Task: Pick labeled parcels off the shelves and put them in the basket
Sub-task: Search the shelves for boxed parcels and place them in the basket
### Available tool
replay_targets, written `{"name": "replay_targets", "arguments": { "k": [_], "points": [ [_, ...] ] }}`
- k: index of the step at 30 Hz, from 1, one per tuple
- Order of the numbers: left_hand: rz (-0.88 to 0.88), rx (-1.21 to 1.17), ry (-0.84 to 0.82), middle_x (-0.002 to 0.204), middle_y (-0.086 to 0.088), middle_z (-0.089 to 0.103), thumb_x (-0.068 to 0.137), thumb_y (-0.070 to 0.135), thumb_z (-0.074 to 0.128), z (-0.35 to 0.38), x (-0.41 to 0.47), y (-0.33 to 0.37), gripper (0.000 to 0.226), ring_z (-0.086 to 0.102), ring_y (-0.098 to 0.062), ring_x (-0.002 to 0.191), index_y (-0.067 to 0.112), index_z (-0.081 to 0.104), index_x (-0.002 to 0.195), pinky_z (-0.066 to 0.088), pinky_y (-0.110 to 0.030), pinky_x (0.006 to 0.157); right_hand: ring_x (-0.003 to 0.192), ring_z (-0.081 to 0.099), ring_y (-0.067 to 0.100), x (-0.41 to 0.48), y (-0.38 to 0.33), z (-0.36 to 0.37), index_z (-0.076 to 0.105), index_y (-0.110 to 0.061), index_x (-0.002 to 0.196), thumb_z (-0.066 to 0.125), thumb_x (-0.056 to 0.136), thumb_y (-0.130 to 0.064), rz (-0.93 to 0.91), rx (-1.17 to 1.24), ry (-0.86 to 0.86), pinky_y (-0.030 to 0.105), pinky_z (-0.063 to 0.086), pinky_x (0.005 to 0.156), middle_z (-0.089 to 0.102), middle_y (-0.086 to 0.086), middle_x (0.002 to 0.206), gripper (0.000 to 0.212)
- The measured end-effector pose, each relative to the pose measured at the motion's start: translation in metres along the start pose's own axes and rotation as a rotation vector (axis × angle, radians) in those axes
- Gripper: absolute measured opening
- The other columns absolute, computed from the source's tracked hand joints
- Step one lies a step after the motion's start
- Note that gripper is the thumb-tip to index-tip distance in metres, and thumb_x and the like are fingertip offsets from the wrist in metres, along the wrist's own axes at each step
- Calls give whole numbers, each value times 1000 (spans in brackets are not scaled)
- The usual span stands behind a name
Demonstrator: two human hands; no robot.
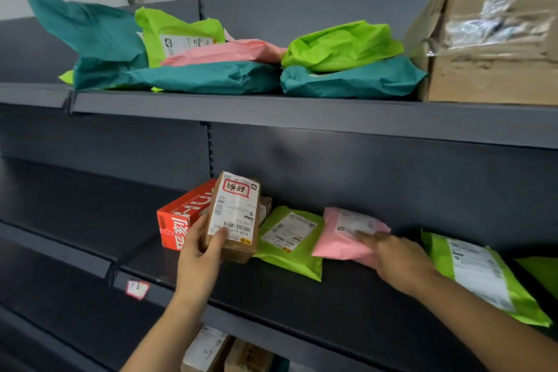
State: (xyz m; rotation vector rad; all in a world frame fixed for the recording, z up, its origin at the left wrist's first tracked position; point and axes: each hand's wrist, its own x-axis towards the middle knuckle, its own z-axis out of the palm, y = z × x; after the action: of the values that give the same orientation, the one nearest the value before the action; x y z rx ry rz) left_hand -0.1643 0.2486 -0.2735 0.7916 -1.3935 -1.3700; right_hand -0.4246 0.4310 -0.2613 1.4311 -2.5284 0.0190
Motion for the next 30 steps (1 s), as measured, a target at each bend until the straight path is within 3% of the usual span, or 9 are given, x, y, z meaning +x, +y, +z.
{"name": "replay_targets", "arguments": {
  "k": [4, 9, 11, 13, 19, 24, 27, 30],
  "points": [
    [-13, -38, 15, 119, 5, 62, 91, 24, 59, 13, -5, -5, 42, 62, -16, 107, 30, 49, 132, 50, -48, 93, 126, 48, 24, -24, 21, 2, 16, -41, 148, 43, 94, -37, -38, 5, -158, 35, 44, 98, 35, -1, 149, 60],
    [-7, -43, -11, 121, 0, 62, 92, 22, 58, 22, -7, -5, 39, 62, -16, 106, 26, 50, 130, 52, -42, 91, 133, 30, 20, -29, 6, -17, 29, -39, 145, 47, 79, -73, -43, 92, -139, 33, 34, 107, 30, -2, 140, 77],
    [3, -58, -11, 120, -1, 62, 93, 19, 56, 22, -6, -1, 39, 63, -16, 105, 23, 50, 132, 52, -39, 88, 129, 31, 19, -24, -13, -24, 34, -36, 144, 45, 81, -71, -105, 116, -57, 32, 32, 106, 33, -2, 133, 73],
    [20, -50, -7, 119, 1, 63, 93, 18, 57, 18, -5, 4, 38, 63, -17, 105, 26, 51, 129, 52, -42, 89, 131, 28, 20, -12, -37, -28, 33, -30, 145, 47, 84, -66, -177, 146, -30, 32, 28, 109, 33, -2, 139, 72],
    [84, 18, 49, 115, 3, 65, 91, 20, 58, -14, -1, 12, 36, 63, -17, 105, 39, 53, 121, 50, -47, 93, 143, 16, 21, 27, -107, -19, 21, -27, 150, 50, 88, -58, -293, 171, -120, 38, 16, 117, 17, -1, 157, 75],
    [175, 27, 105, 112, 7, 65, 93, 15, 55, -38, 2, 27, 35, 64, -13, 102, 31, 55, 123, 53, -40, 85, 145, 13, 22, 63, -136, -12, 16, -30, 150, 45, 83, -69, -231, 175, -234, 42, 17, 117, 13, -3, 158, 83],
    [179, 24, 157, 109, 11, 65, 93, 15, 55, -49, 8, 32, 35, 64, -11, 100, 26, 55, 126, 52, -44, 89, 145, 11, 20, 64, -135, 0, 13, -38, 149, 40, 83, -73, -208, 136, -374, 40, 16, 117, 7, -7, 159, 80],
    [166, 31, 173, 108, 14, 64, 92, 16, 56, -55, 10, 32, 37, 64, -7, 100, 24, 54, 128, 51, -46, 91, 143, 18, 22, 56, -126, 4, 17, -39, 149, 35, 84, -74, -155, 108, -408, 35, 19, 115, 11, -7, 159, 76]
  ]
}}
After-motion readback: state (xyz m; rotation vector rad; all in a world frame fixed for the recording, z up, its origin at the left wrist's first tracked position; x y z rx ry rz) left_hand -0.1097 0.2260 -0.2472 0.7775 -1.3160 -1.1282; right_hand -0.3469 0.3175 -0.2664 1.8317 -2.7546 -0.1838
